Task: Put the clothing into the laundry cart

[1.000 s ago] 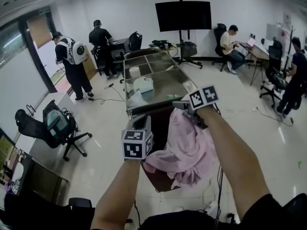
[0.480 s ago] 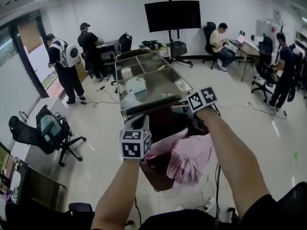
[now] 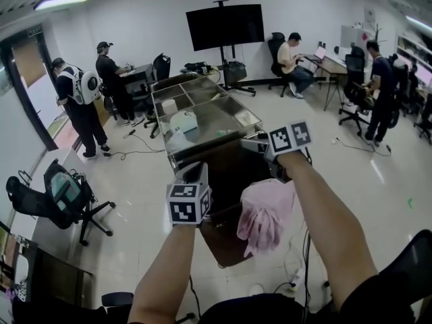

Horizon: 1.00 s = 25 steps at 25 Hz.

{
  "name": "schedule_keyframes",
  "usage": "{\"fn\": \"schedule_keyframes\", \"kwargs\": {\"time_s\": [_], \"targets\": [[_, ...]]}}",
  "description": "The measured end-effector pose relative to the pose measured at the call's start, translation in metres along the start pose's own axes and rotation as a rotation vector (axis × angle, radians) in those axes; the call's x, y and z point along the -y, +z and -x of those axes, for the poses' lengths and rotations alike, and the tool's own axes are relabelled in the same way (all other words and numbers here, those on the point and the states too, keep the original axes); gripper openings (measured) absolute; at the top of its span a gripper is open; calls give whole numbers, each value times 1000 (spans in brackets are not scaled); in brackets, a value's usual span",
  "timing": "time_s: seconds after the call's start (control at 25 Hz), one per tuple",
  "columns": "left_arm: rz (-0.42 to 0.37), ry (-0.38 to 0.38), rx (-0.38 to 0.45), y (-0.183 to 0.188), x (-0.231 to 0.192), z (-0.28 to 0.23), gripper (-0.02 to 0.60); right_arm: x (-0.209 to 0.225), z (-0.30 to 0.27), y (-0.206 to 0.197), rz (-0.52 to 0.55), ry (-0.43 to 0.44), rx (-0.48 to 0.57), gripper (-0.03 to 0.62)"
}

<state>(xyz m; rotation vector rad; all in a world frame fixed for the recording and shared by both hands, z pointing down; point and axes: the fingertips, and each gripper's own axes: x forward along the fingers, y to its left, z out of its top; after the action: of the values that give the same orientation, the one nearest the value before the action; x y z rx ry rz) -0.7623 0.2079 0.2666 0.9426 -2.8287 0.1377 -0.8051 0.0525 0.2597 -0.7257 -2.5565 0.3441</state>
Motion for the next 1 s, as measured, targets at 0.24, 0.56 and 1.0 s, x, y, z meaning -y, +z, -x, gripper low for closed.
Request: {"fn": "schedule_keyframes", "kwargs": {"time_s": [0.24,0.56,1.0], "targets": [[1,-49,1,-7,8,24,0,-25,33,-4,43,-81,92,17],[-17,-158,-10,-25,51,50,0,-67,99,-33,131,-137,206,3],[-50,-200,-44,-65,106,85,0,-75,179,-115,149,-208,312,5]]}}
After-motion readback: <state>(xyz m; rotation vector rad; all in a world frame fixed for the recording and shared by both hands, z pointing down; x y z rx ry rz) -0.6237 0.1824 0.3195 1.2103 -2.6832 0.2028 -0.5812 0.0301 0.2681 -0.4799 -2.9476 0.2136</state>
